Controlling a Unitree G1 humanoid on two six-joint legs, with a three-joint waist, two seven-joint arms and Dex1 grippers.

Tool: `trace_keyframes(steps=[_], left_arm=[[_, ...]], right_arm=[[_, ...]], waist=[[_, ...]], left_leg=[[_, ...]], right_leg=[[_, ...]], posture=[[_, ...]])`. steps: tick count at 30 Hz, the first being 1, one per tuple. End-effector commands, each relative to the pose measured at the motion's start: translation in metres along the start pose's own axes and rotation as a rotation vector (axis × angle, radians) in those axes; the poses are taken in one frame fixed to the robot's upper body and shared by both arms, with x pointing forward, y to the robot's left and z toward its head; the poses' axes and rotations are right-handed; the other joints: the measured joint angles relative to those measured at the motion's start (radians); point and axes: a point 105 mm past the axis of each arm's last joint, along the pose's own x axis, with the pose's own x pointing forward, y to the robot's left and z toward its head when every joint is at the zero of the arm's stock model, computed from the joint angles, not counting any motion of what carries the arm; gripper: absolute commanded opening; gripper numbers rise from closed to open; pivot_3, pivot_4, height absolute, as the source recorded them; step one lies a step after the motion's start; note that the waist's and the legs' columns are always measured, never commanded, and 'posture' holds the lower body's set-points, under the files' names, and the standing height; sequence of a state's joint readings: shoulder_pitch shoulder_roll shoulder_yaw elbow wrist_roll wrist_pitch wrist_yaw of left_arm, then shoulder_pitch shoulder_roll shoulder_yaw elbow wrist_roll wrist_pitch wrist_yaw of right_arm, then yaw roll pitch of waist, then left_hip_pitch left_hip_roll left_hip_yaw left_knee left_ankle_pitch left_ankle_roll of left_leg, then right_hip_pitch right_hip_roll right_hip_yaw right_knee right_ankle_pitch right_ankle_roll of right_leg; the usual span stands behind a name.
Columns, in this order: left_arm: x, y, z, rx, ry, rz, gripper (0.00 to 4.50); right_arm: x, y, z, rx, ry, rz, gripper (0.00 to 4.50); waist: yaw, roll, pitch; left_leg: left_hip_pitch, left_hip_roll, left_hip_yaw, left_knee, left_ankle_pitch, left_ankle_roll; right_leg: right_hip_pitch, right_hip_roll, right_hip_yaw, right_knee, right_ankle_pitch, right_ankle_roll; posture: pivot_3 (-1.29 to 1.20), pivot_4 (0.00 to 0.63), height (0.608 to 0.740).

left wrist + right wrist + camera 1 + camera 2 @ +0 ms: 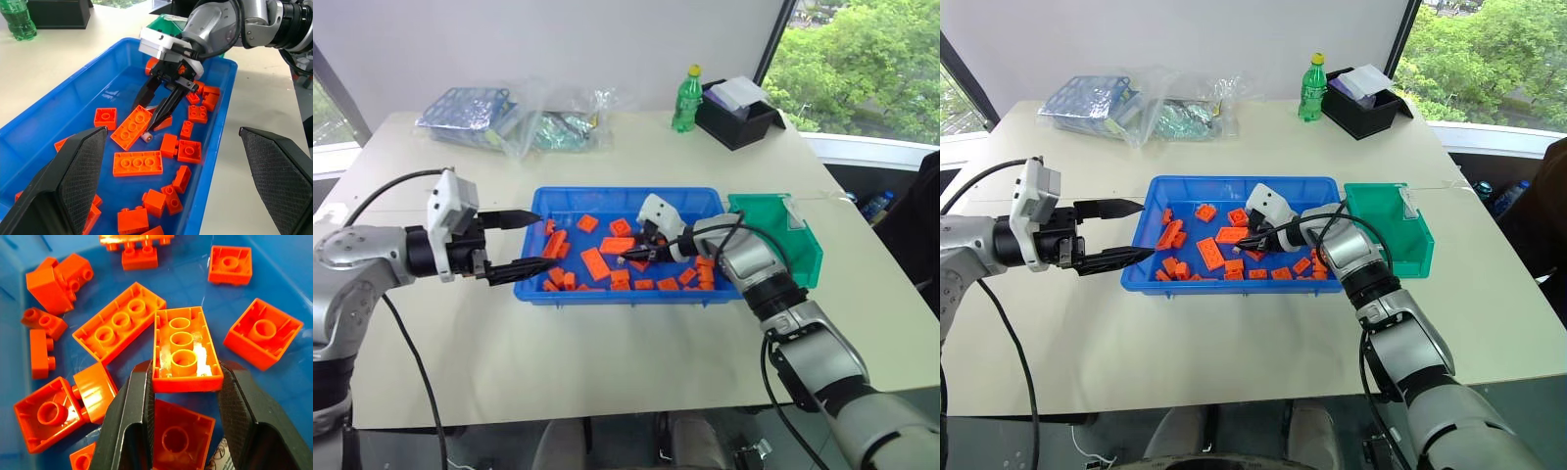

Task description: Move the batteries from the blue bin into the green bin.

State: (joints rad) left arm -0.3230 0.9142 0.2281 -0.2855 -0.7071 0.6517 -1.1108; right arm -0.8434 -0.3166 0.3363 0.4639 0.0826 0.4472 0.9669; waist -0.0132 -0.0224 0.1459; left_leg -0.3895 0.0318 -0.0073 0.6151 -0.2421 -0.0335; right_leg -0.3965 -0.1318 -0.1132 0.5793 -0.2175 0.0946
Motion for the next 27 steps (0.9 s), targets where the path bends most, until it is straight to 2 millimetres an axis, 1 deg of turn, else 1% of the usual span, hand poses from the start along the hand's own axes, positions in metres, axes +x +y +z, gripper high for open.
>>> trace_keyframes(steps=[1, 3, 5, 7, 8, 10, 12, 14, 17, 20, 22, 24, 27], left_arm=[[-0.001, 0.001, 0.011, 0.050, -0.021, -0.001, 4.50], [0.001, 0.002, 0.011, 0.050, -0.024, -0.005, 4.50], [0.002, 0.001, 0.011, 0.050, -0.026, -0.009, 4.50], [0.003, 0.002, 0.012, 0.051, -0.029, -0.012, 4.50], [0.003, 0.002, 0.012, 0.051, -0.030, -0.013, 4.50], [0.004, 0.002, 0.012, 0.052, -0.032, -0.016, 4.50], [0.004, 0.002, 0.012, 0.052, -0.032, -0.019, 4.50], [0.005, 0.003, 0.012, 0.053, -0.034, -0.020, 4.50], [0.006, 0.003, 0.012, 0.054, -0.036, -0.024, 4.50], [0.007, 0.004, 0.011, 0.053, -0.037, -0.029, 4.50], [0.008, 0.004, 0.011, 0.052, -0.038, -0.033, 4.50], [0.009, 0.005, 0.011, 0.052, -0.040, -0.038, 4.50], [0.011, 0.005, 0.011, 0.053, -0.040, -0.046, 4.50]], right_arm=[[0.012, 0.011, 0.043, -0.055, -0.121, 0.013, 1.20], [0.023, 0.018, 0.052, -0.057, -0.139, 0.019, 1.20], [0.034, 0.023, 0.055, -0.033, -0.144, 0.017, 1.20], [0.041, 0.024, 0.057, -0.035, -0.139, -0.003, 2.26], [0.043, 0.024, 0.057, -0.041, -0.135, -0.016, 2.63], [0.043, 0.021, 0.059, -0.044, -0.137, -0.036, 3.58], [0.035, 0.017, 0.061, -0.050, -0.145, -0.056, 3.58], [0.023, 0.012, 0.060, -0.049, -0.141, -0.074, 3.58], [0.003, 0.004, 0.047, -0.043, -0.104, -0.103, 3.58], [-0.011, -0.001, 0.032, -0.007, -0.072, -0.131, 3.58], [-0.016, 0.000, 0.023, 0.021, -0.056, -0.137, 3.58], [-0.016, 0.001, 0.016, 0.044, -0.043, -0.141, 3.58], [-0.012, 0.000, 0.012, 0.071, -0.045, -0.150, 3.58]], waist=[[-0.002, 0.000, 0.000], [-0.005, 0.000, 0.000], [-0.004, 0.000, 0.000], [0.000, 0.000, 0.000], [0.003, 0.000, 0.000], [0.006, 0.000, 0.000], [0.006, 0.000, 0.000], [0.005, 0.000, 0.000], [0.003, 0.000, 0.000], [0.000, 0.000, 0.000], [-0.001, 0.000, 0.000], [-0.003, 0.000, 0.000], [-0.003, 0.000, 0.000]], left_leg=[[0.000, 0.000, 0.000, 0.000, 0.000, 0.000], [0.000, 0.000, 0.000, 0.000, 0.000, 0.000], [0.000, 0.000, 0.000, -0.001, 0.000, 0.000], [0.000, 0.000, 0.000, -0.001, 0.000, 0.000], [0.000, 0.000, 0.000, 0.000, 0.000, 0.000], [0.001, 0.000, -0.001, 0.000, 0.000, 0.000], [0.000, 0.000, -0.001, 0.001, 0.000, 0.000], [0.000, 0.000, -0.001, 0.001, 0.000, 0.000], [0.000, 0.000, -0.001, 0.000, 0.000, 0.000], [0.000, 0.000, -0.001, 0.000, 0.000, 0.000], [0.000, 0.000, -0.001, 0.000, 0.000, 0.000], [0.000, 0.000, -0.001, 0.000, 0.000, 0.000], [0.000, 0.000, -0.001, 0.000, 0.000, 0.000]], right_leg=[[0.000, 0.000, 0.000, 0.000, 0.000, 0.000], [0.000, 0.000, 0.000, 0.000, 0.001, 0.000], [-0.001, 0.001, 0.000, 0.001, 0.002, -0.001], [-0.001, 0.001, 0.000, 0.001, 0.003, -0.001], [0.000, 0.001, 0.000, 0.001, 0.002, -0.001], [-0.002, 0.001, 0.000, 0.000, 0.001, -0.002], [-0.002, 0.000, 0.000, -0.001, 0.001, -0.003], [-0.002, 0.000, 0.000, -0.001, 0.001, -0.003], [0.000, 0.000, 0.000, 0.000, 0.002, -0.002], [0.001, 0.000, 0.000, 0.000, 0.002, -0.002], [0.001, 0.001, 0.000, 0.000, 0.001, -0.002], [0.000, 0.001, 0.000, 0.000, 0.001, -0.001], [0.000, 0.001, 0.000, 0.001, -0.001, 0.001]], posture=[[0.00, 0.150, 0.723], [0.00, 0.150, 0.723], [0.00, 0.150, 0.723], [0.00, 0.150, 0.723], [0.00, 0.150, 0.723], [0.00, 0.150, 0.723], [0.00, 0.150, 0.723], [0.00, 0.150, 0.723], [0.00, 0.150, 0.723], [0.00, 0.150, 0.723], [0.00, 0.150, 0.723], [0.00, 0.150, 0.723], [0.00, 0.150, 0.723]])
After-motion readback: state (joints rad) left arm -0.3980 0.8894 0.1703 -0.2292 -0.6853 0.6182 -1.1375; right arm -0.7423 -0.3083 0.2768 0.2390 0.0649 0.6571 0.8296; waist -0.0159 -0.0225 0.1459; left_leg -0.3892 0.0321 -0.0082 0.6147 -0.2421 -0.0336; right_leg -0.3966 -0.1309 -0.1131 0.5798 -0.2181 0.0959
